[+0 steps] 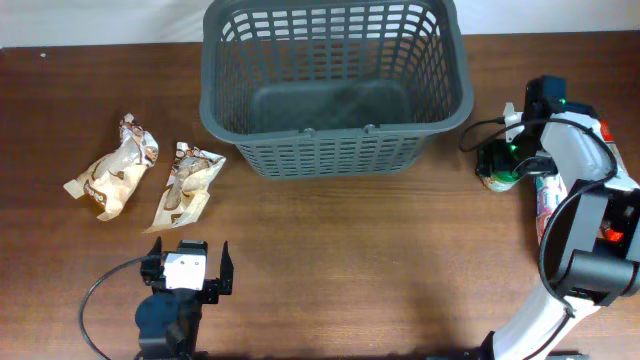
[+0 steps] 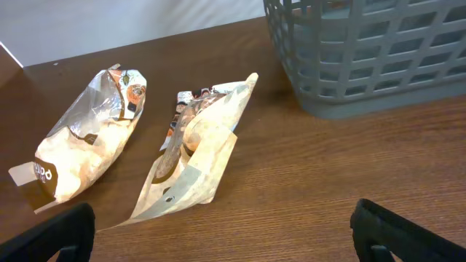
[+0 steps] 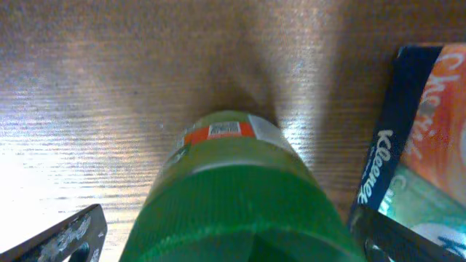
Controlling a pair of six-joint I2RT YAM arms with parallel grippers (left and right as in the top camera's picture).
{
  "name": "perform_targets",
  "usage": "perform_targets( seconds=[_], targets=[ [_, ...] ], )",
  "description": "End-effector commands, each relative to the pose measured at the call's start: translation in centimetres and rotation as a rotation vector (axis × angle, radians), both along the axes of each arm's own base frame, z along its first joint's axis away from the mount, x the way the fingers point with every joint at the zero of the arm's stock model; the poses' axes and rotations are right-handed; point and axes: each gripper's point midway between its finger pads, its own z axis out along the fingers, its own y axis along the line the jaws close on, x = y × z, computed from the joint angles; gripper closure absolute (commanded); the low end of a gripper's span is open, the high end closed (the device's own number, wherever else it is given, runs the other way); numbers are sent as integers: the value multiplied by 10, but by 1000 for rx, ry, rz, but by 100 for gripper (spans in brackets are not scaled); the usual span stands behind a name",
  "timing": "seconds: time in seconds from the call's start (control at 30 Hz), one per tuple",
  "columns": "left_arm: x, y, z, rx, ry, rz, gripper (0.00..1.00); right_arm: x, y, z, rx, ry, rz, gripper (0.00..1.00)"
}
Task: Pack container
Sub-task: 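Reach the right gripper to the green-lidded jar and grasp it, then lift the jar with the right gripper and carry it over the basket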
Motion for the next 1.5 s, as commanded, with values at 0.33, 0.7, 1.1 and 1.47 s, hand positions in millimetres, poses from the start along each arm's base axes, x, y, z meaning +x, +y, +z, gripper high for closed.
perform_targets(
  seconds=[0.33, 0.7, 1.1, 1.47],
  targets=[
    [0, -1, -1, 11, -2, -12, 1, 0, 1, -23, 11, 34, -26, 1],
    [0, -1, -1, 11, -3, -12, 1, -5, 4, -42, 33, 79, -39, 16],
    [0, -1, -1, 11, -3, -12, 1, -4, 3, -37, 33, 73, -58, 96],
    [0, -1, -1, 11, -3, -12, 1, 38, -7, 67, 8, -67, -87, 96]
  ],
)
